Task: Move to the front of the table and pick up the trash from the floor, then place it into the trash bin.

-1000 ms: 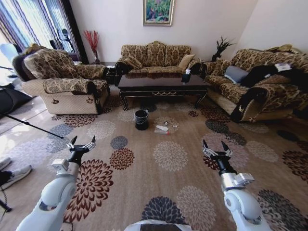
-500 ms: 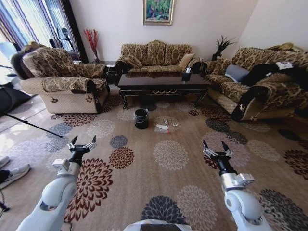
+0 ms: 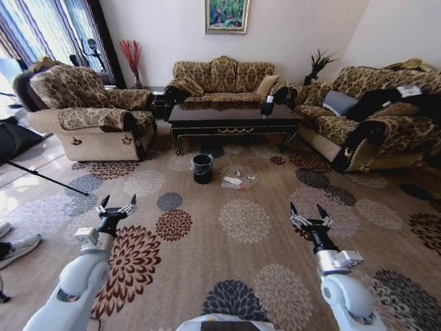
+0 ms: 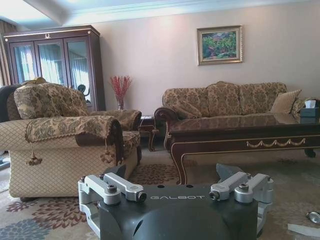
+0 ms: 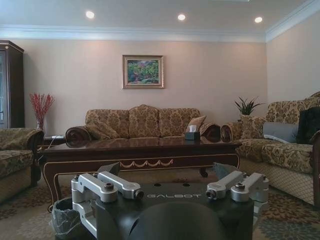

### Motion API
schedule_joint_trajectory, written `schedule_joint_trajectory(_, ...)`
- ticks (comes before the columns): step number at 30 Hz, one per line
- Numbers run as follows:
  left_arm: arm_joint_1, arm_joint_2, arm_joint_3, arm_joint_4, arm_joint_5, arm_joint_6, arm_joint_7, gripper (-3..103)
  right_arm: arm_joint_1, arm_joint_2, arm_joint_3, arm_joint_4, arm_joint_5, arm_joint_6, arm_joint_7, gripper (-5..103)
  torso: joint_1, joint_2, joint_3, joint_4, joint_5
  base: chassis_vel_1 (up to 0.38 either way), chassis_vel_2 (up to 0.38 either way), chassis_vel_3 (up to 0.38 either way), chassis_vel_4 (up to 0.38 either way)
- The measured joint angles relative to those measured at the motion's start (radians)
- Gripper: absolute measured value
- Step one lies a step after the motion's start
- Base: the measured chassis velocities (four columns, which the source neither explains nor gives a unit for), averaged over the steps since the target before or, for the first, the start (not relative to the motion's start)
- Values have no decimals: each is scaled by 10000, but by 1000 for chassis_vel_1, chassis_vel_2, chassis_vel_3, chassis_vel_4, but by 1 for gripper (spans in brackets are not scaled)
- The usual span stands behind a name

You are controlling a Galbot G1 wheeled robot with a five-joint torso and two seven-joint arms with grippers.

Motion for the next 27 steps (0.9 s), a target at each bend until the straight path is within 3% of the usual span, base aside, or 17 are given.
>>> schedule_joint_trajectory(3,-13,-6,18,26,2,-9,-23,100,2,50,-41,-40,-79,2,-32,100,-103,-276,-175,0,1,0,0,0,0)
schedule_joint_trajectory(27,14,-42,56,-63,18,-19,-97,100,-158,93,-6,101,-273,97,-19,100,-447,-1234,-788,0,1,0,0,0,0)
